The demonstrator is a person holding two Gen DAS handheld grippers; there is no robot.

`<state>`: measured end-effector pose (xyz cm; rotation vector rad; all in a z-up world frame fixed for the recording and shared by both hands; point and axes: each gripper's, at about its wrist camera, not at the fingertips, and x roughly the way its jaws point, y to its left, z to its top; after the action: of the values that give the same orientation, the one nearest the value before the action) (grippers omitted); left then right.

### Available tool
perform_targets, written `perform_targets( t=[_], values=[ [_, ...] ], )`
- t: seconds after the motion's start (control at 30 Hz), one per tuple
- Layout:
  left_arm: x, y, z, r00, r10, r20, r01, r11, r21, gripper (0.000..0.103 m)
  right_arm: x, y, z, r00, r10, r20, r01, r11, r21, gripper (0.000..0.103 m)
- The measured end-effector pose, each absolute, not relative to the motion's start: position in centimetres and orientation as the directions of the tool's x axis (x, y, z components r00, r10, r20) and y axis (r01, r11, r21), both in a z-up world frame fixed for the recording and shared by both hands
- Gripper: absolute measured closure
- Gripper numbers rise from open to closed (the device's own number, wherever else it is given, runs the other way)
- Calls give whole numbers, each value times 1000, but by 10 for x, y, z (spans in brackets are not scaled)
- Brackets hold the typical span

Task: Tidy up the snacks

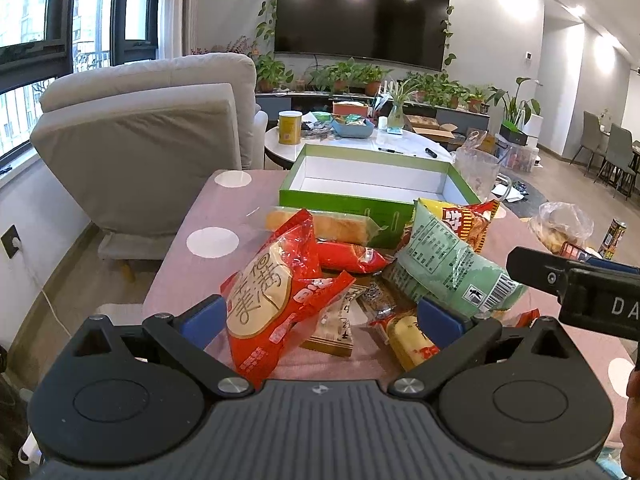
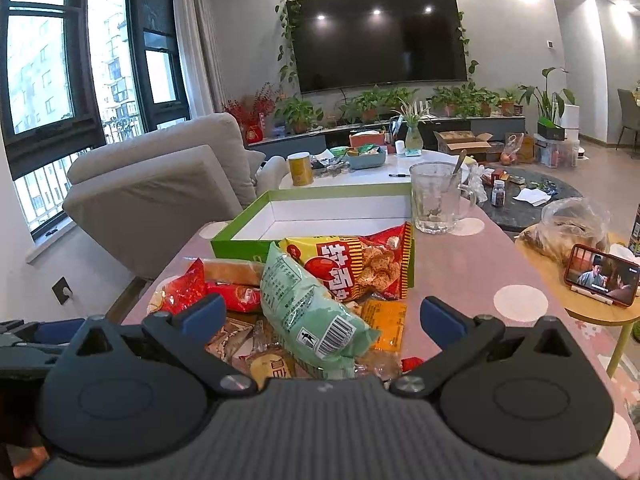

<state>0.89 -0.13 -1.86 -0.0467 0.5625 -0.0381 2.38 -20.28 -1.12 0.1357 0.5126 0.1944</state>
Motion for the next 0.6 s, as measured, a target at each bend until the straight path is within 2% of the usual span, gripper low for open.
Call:
perform_targets(
  t=[0.6],
  values=[
    [11, -3, -19, 843, -43, -536, 19, 999, -50, 1, 25, -206, -13, 846, 211, -490, -134, 973, 187, 42]
  ],
)
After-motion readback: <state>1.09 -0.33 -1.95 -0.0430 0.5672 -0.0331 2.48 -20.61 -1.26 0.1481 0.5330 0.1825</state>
